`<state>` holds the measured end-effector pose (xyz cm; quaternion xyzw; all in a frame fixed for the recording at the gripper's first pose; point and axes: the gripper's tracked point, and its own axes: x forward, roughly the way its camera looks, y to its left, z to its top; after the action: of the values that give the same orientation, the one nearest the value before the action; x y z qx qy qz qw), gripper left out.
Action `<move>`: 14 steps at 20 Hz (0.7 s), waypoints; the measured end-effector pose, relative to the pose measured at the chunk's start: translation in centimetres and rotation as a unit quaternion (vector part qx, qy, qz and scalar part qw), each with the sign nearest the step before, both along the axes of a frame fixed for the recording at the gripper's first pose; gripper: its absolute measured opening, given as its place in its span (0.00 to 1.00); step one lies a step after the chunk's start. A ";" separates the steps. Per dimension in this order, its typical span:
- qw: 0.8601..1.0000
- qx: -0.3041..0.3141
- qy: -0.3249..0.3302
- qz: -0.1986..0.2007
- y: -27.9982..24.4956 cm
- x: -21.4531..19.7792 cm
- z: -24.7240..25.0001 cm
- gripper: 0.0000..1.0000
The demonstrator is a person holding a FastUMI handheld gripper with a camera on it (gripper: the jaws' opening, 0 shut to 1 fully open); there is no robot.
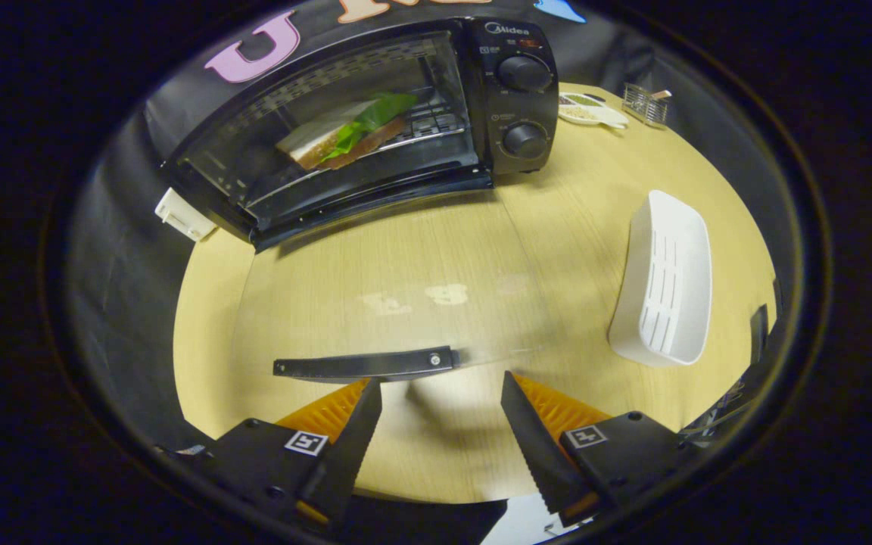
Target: Open the toaster oven, put the food inside, and close the toaster oven door.
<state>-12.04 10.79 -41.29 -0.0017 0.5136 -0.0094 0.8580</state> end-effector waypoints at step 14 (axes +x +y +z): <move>0.990 0.092 -0.088 -0.055 1.6 2.0 6.9 0.97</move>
<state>-10.08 12.38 -34.36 0.1059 0.4343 -0.0094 0.8945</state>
